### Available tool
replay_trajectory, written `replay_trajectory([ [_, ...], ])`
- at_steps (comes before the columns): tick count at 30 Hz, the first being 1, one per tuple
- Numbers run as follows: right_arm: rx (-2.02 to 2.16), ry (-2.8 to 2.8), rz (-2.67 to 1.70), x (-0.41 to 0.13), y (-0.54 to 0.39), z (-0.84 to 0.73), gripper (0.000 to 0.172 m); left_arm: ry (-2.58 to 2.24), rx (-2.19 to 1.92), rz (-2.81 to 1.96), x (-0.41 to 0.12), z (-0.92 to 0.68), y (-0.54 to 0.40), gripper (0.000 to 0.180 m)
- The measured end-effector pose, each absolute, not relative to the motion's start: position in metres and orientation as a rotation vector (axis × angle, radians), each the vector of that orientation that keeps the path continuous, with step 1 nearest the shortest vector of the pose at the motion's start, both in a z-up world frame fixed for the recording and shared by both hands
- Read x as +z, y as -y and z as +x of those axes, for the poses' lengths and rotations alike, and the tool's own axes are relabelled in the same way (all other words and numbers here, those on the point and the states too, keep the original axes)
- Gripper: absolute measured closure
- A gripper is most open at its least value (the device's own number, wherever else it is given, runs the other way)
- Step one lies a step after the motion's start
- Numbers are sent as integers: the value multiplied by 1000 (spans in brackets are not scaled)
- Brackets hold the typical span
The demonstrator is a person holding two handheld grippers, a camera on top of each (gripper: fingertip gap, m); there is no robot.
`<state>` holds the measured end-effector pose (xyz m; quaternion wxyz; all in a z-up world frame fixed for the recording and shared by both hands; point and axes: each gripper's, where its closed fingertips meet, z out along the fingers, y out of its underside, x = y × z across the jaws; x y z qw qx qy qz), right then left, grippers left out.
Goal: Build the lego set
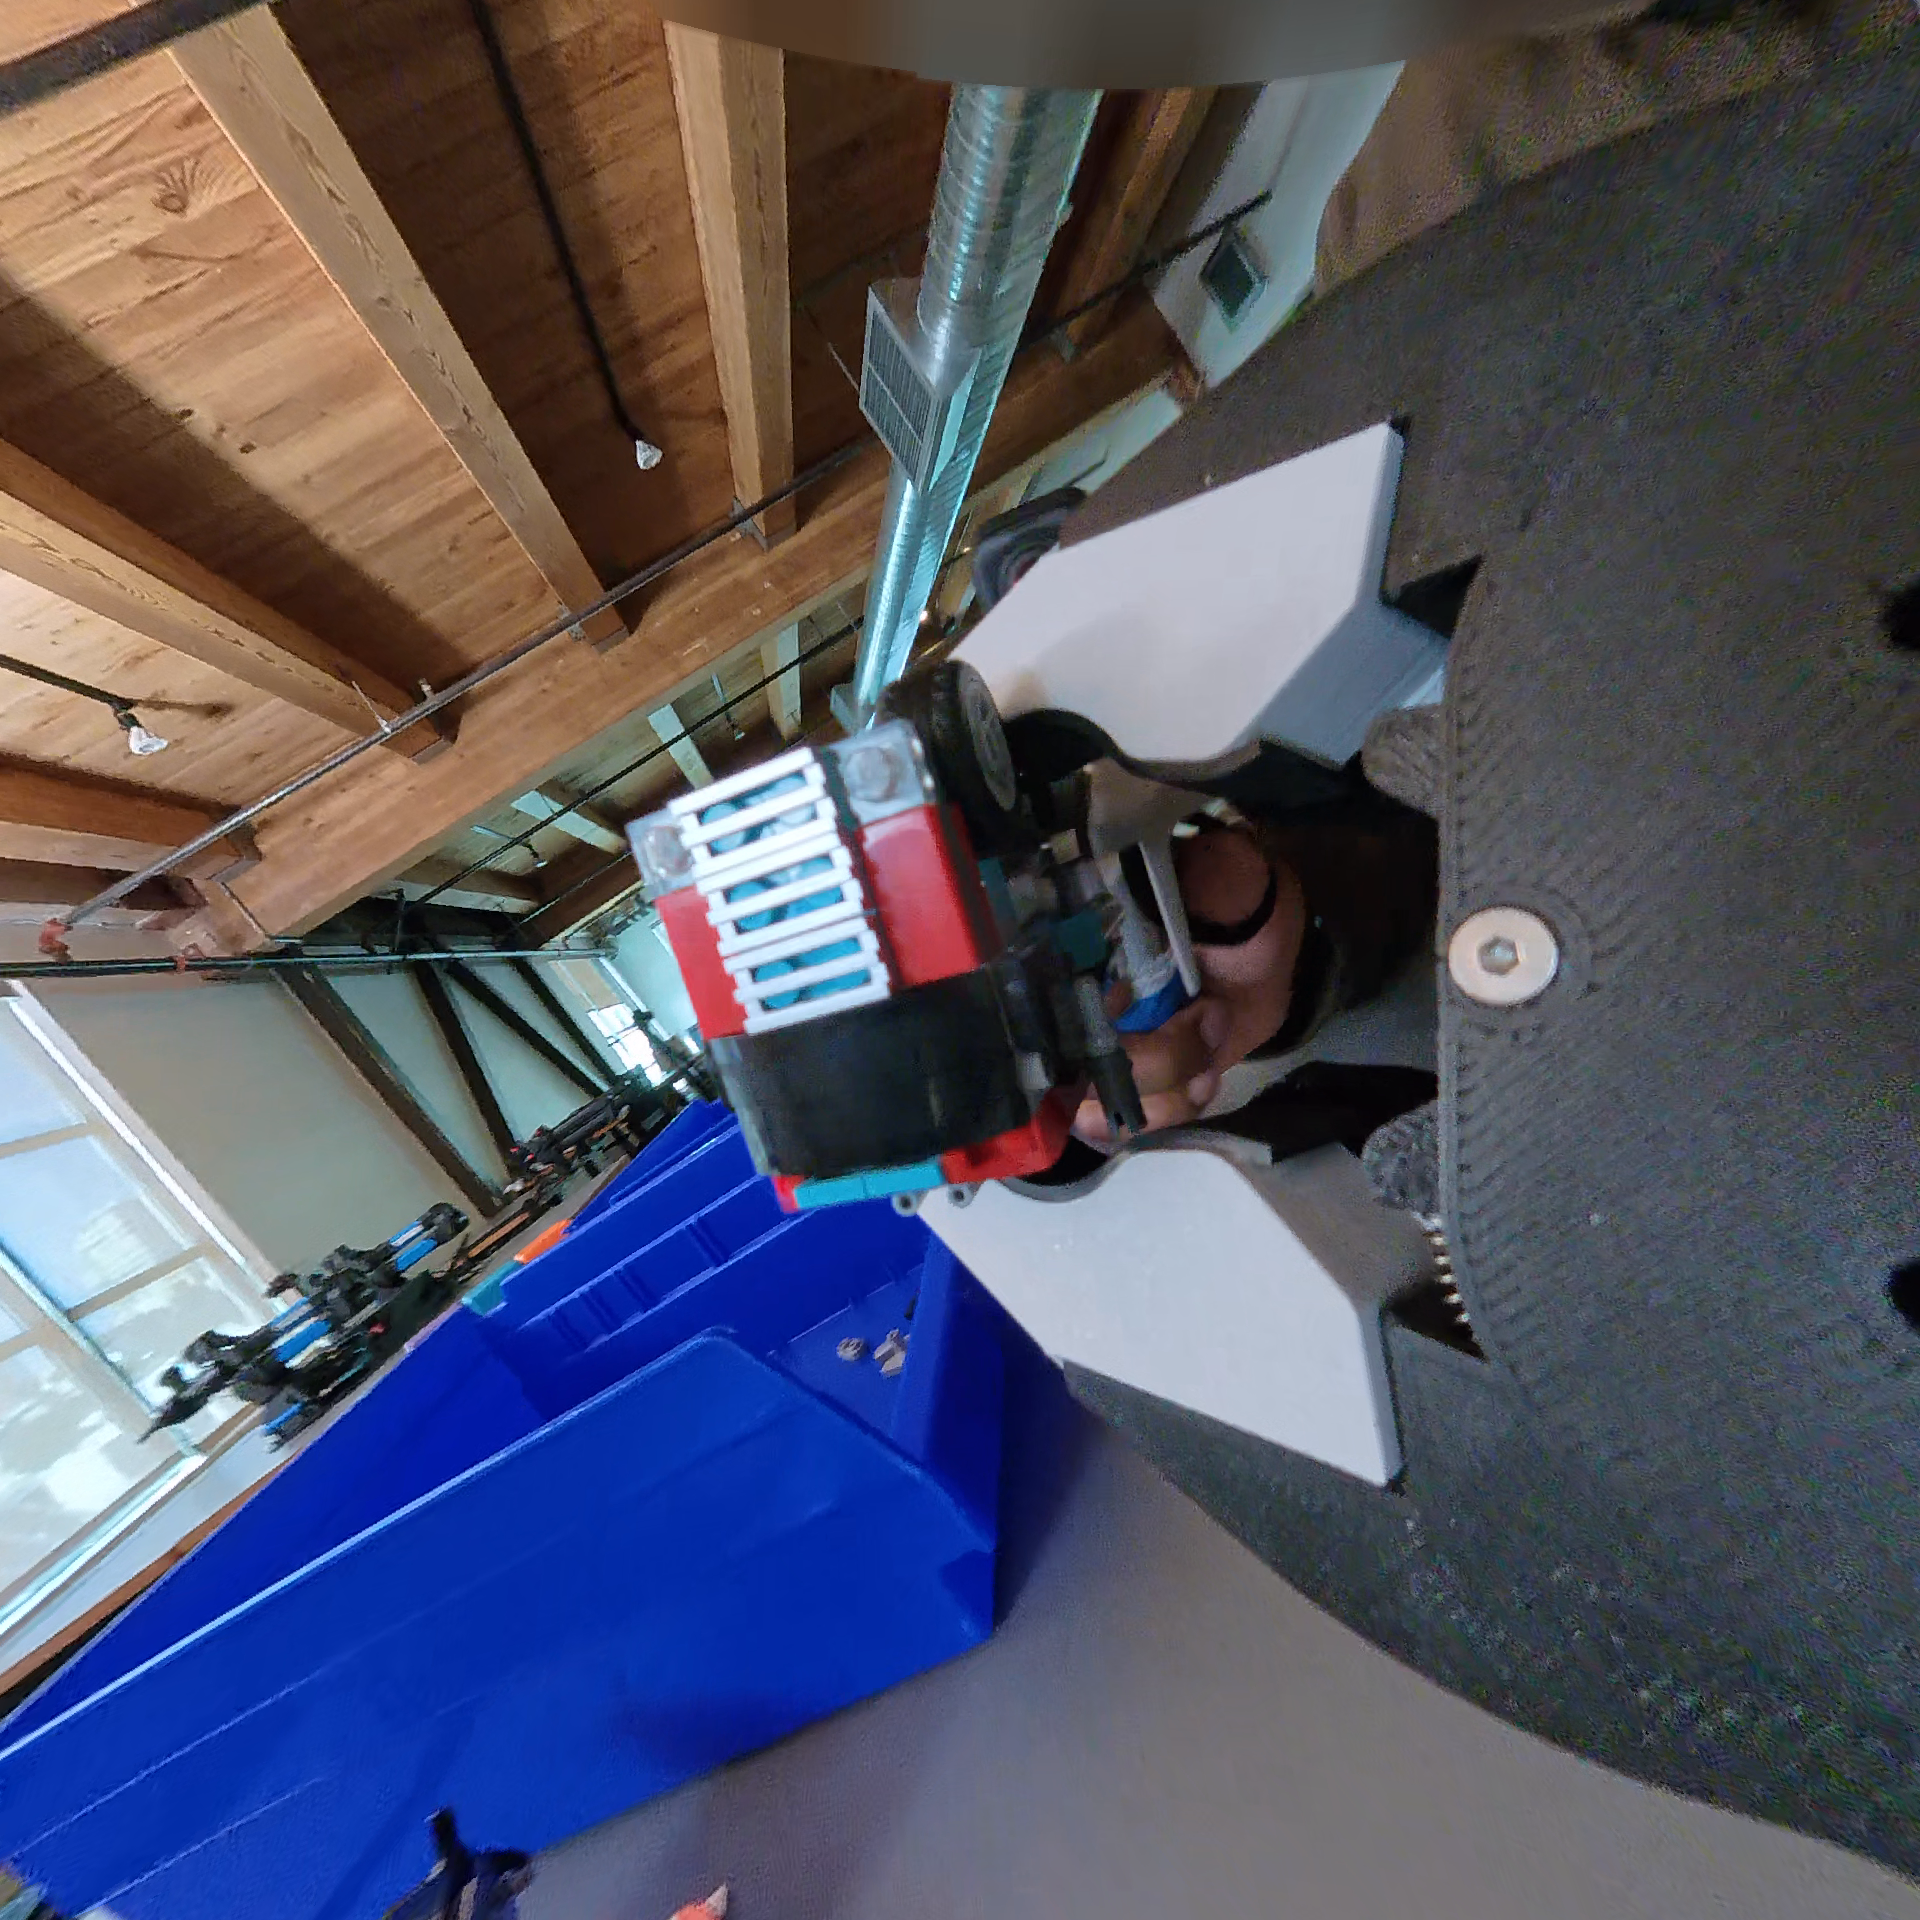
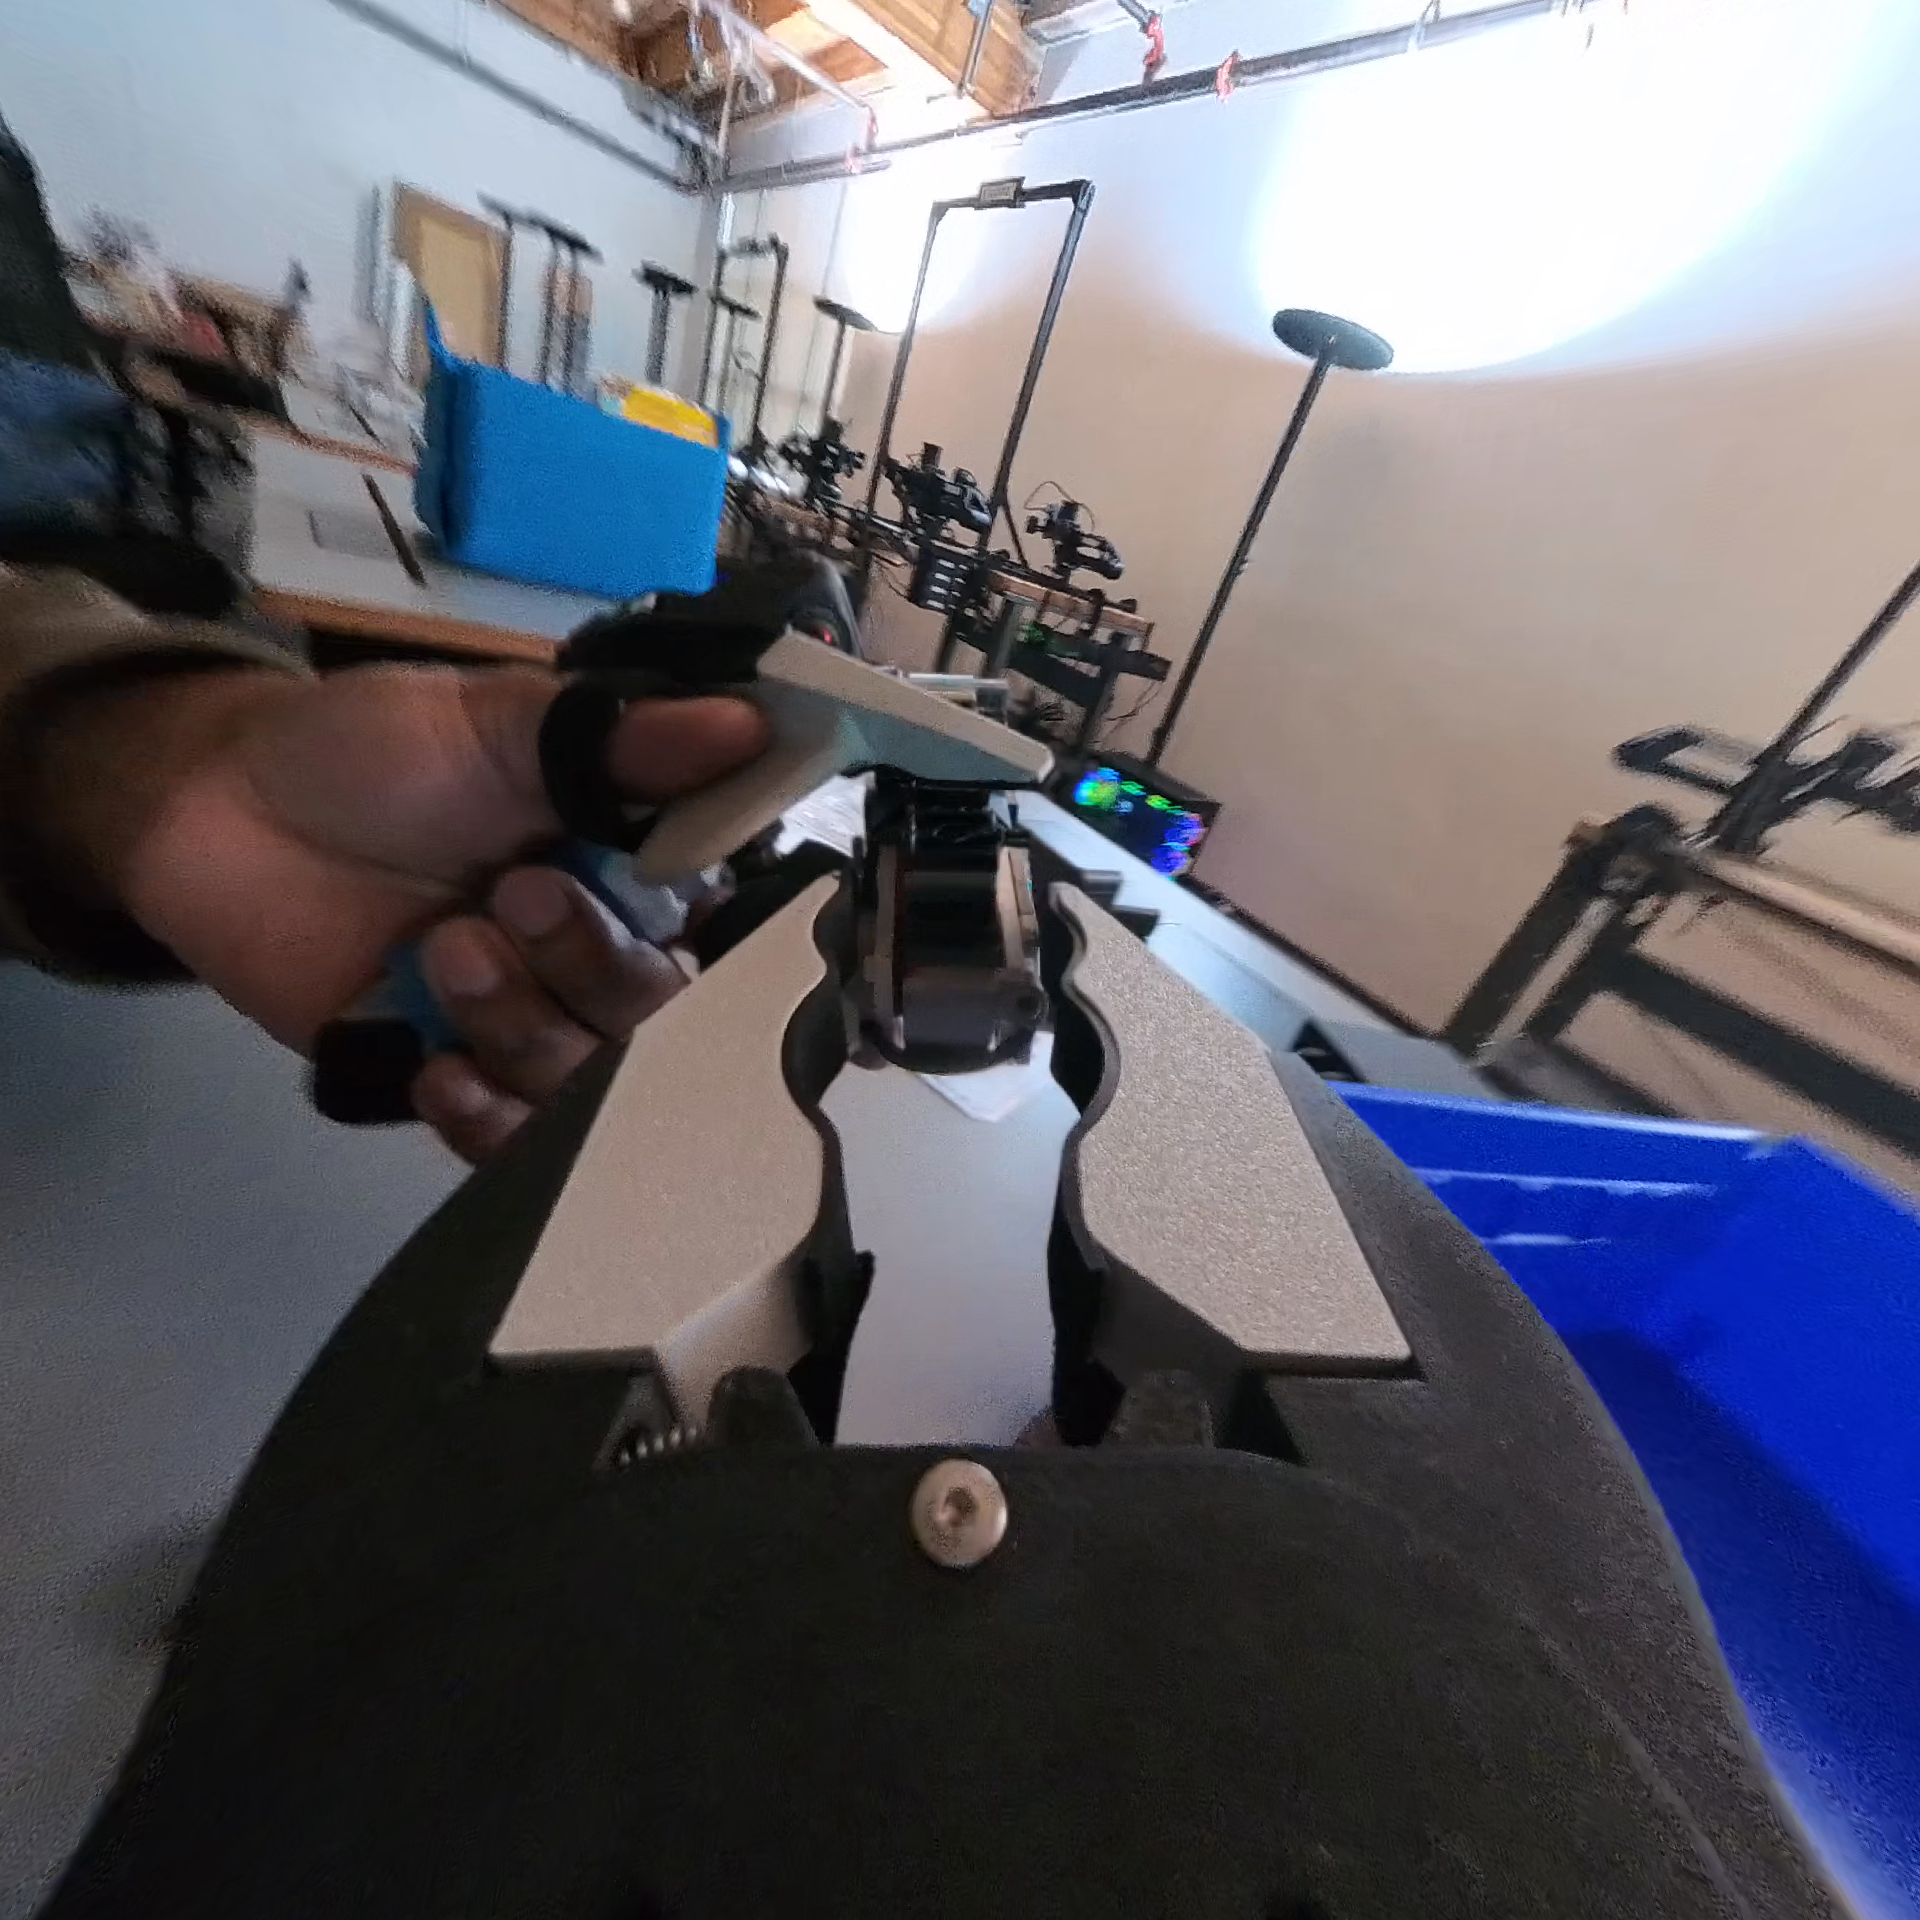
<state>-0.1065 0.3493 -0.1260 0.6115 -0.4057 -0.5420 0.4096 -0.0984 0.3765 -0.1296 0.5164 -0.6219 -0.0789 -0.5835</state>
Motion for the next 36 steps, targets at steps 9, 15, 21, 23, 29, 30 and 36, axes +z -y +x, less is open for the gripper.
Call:
replay_trajectory([
  [9, 1865, 1013, -1366, -126, -351, -111, 97, -26, -1113, -1314, -118, -122, -372, 111],
  [15, 2010, 988, -1348, -126, -345, -110, 117, -192, -1062, -1318, -118, -104, -363, 111],
  [21, 2013, 996, -1319, -124, -345, -108, 127, -227, -1100, -1308, -118, -98, -359, 110],
  [23, 2027, 1002, -1319, -124, -343, -108, 126, -234, -1098, -1303, -117, -97, -358, 110],
  [29, 1968, 1027, -1292, -124, -344, -107, 127, -256, -1079, -1309, -117, -96, -358, 111],
  [30, 1952, 1032, -1284, -124, -344, -107, 127, -263, -1086, -1308, -117, -96, -358, 111],
  [36, 1843, 1100, -1247, -125, -348, -104, 136, -338, -1093, -1384, -125, -94, -356, 112],
])
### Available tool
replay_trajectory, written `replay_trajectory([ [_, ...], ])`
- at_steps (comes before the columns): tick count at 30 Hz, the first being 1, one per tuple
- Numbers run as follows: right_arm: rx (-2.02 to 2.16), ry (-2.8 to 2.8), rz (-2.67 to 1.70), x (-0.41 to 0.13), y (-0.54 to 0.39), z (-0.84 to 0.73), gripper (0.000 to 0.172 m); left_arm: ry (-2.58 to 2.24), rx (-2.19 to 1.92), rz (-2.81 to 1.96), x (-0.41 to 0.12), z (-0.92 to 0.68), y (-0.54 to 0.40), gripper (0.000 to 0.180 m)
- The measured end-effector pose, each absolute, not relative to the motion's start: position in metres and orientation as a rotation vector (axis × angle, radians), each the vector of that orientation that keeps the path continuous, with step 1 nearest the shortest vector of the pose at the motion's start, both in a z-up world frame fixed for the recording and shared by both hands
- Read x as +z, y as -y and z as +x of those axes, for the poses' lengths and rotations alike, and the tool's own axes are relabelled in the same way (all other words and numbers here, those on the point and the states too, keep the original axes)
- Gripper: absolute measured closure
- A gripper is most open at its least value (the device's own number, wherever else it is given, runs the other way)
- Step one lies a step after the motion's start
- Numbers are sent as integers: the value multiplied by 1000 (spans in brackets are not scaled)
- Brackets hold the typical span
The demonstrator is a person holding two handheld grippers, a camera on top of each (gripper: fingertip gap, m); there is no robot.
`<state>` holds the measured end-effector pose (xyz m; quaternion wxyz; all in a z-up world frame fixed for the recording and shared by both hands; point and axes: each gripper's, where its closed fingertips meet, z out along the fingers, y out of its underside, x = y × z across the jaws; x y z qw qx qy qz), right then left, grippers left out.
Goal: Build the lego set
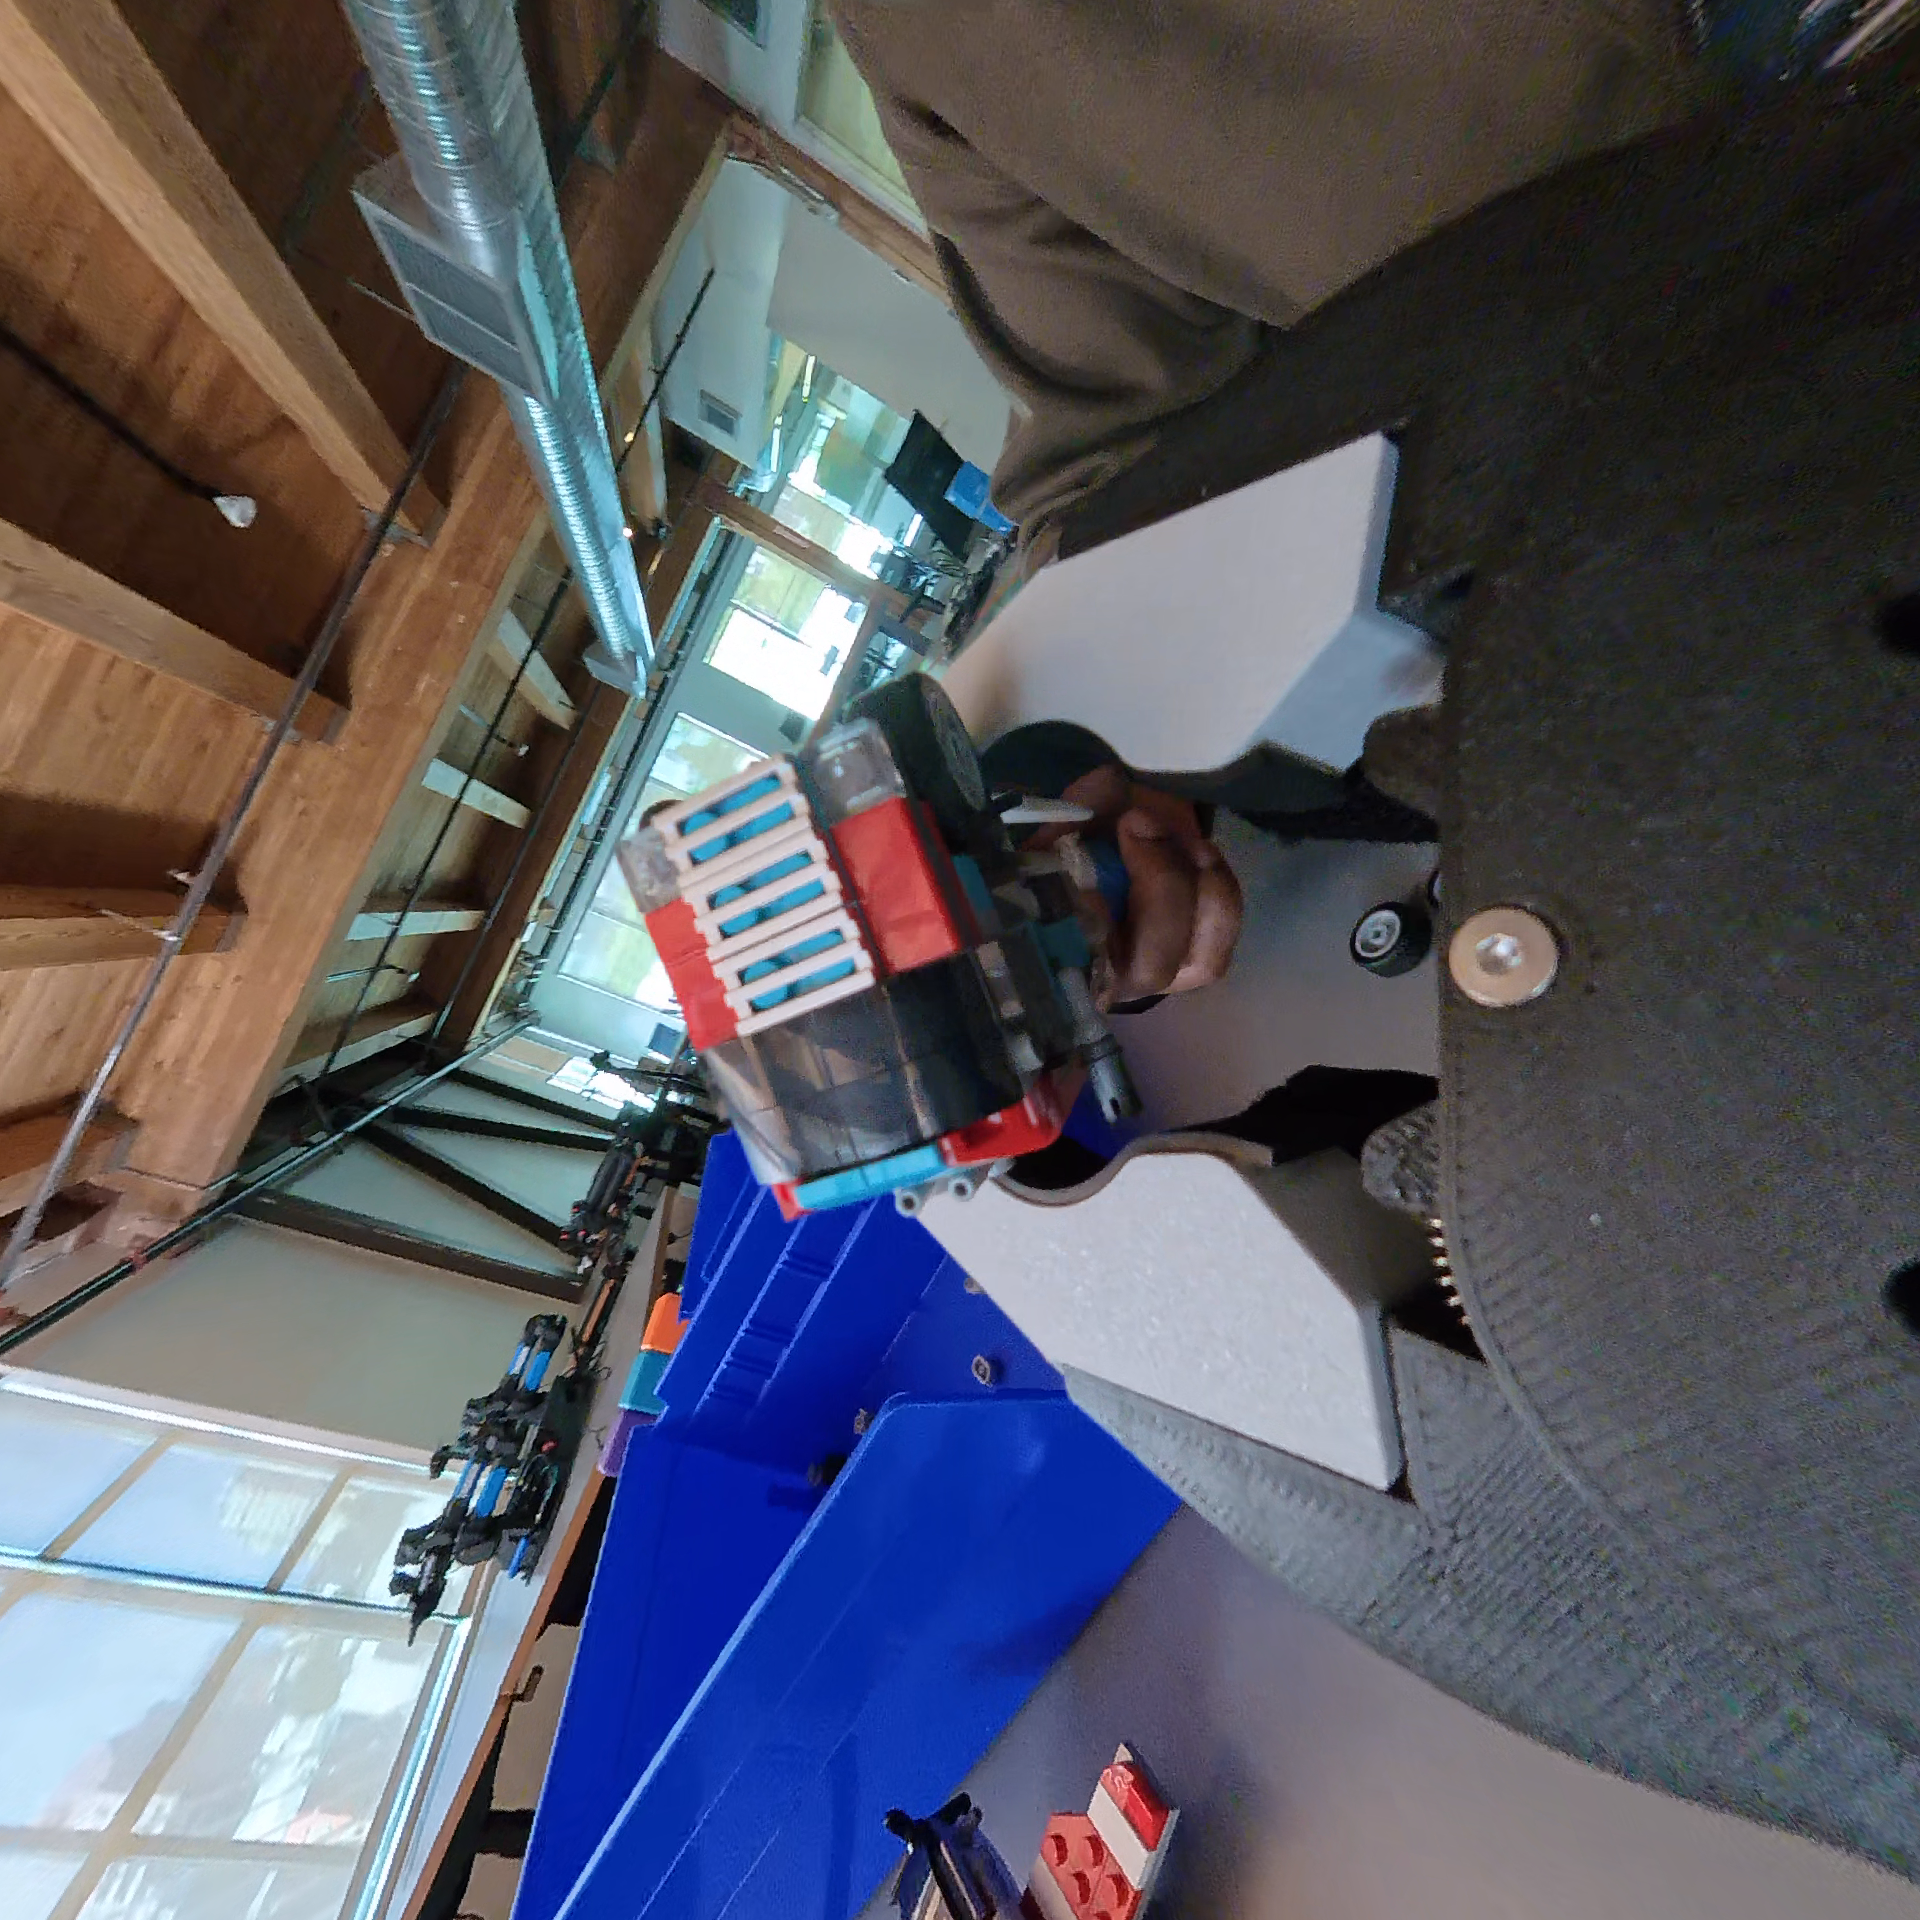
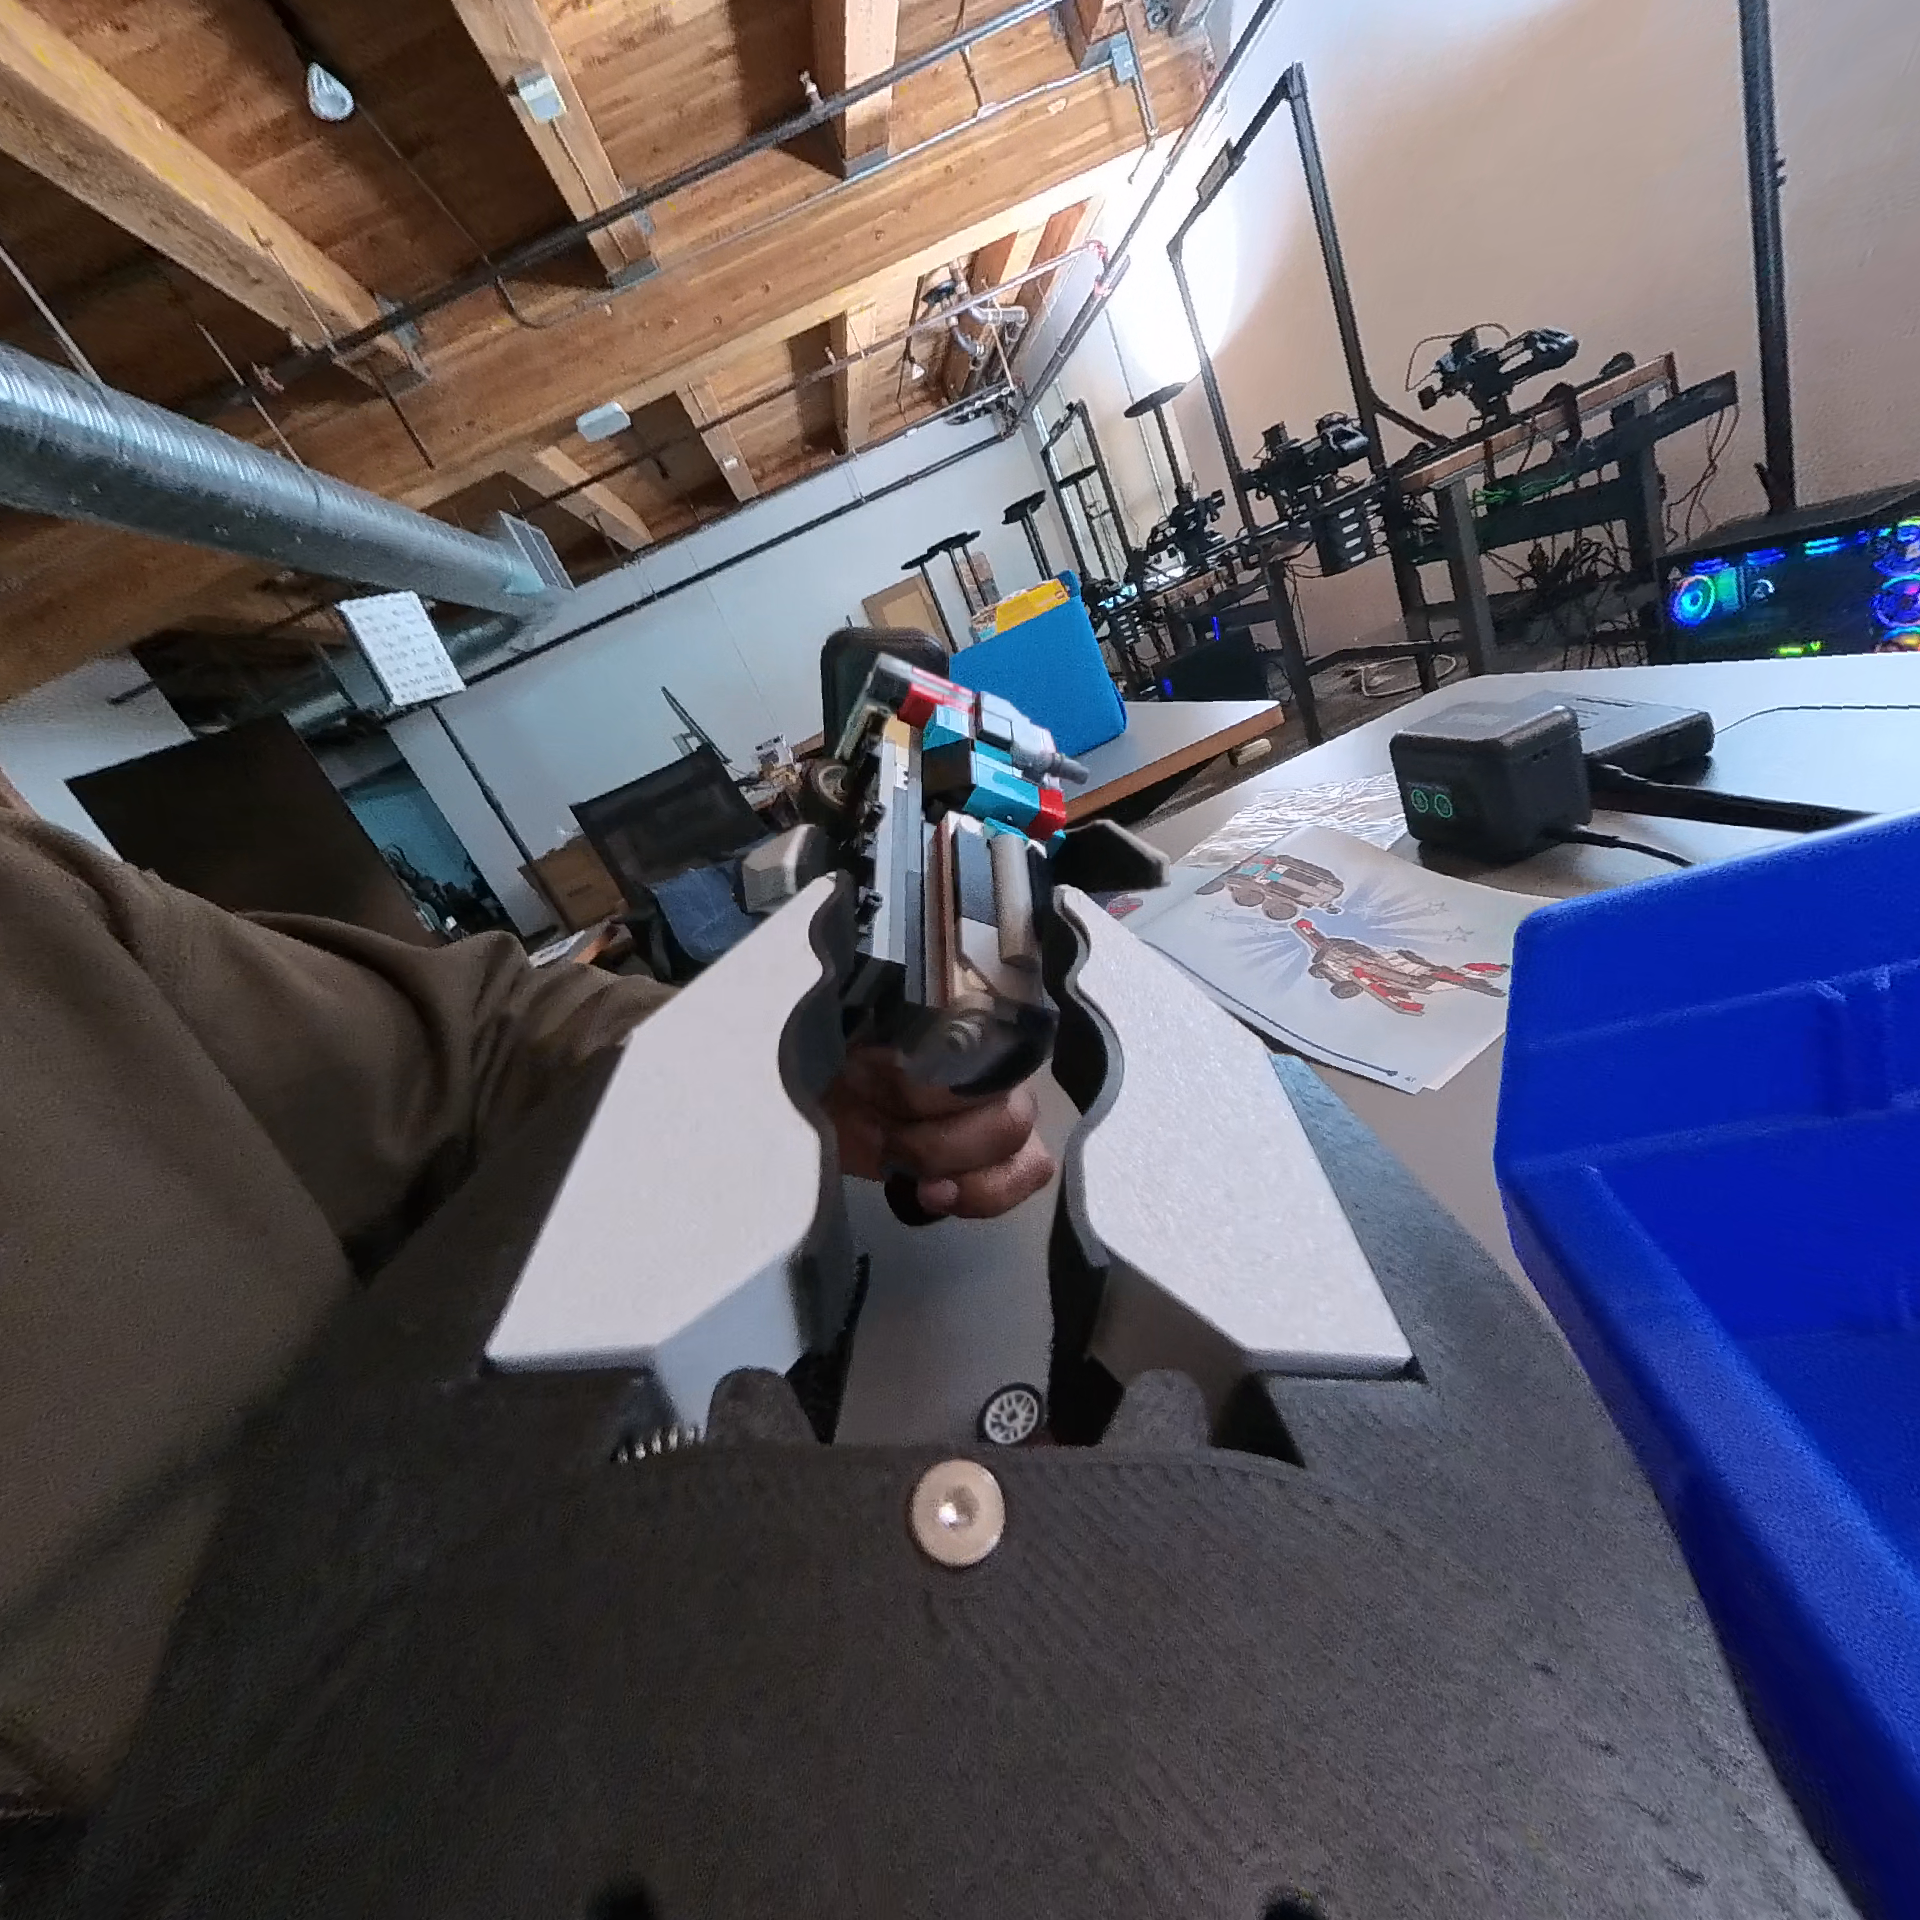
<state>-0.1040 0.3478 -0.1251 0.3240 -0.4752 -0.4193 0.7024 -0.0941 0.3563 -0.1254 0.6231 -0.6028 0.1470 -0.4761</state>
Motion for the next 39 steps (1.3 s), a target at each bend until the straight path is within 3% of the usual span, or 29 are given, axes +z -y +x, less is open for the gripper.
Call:
replay_trajectory([
  [6, 1798, 1157, -1211, -124, -346, -102, 140, -386, -1107, -1417, -131, -91, -352, 112],
  [9, 1806, 1142, -1184, -120, -346, -99, 166, -392, -1131, -1428, -136, -91, -351, 113],
  [10, 1811, 1119, -1187, -118, -350, -98, 166, -407, -1136, -1425, -136, -89, -350, 113],
  [15, 1883, 1079, -1221, -117, -358, -95, 146, -370, -1135, -1376, -130, -93, -350, 114],
  [22, 2073, 1163, -1412, -138, -332, -110, 94, -249, -1142, -1259, -118, -109, -352, 114],
  [26, 2199, 1152, -1461, -142, -317, -115, 94, -287, -1136, -1219, -113, -104, -346, 114],
  [30, 2271, 1103, -1436, -138, -318, -113, 120, -329, -1143, -1227, -115, -96, -344, 114],
  [39, 1972, 1143, -1335, -135, -338, -110, 121, -328, -1135, -1344, -126, -95, -351, 112],
])
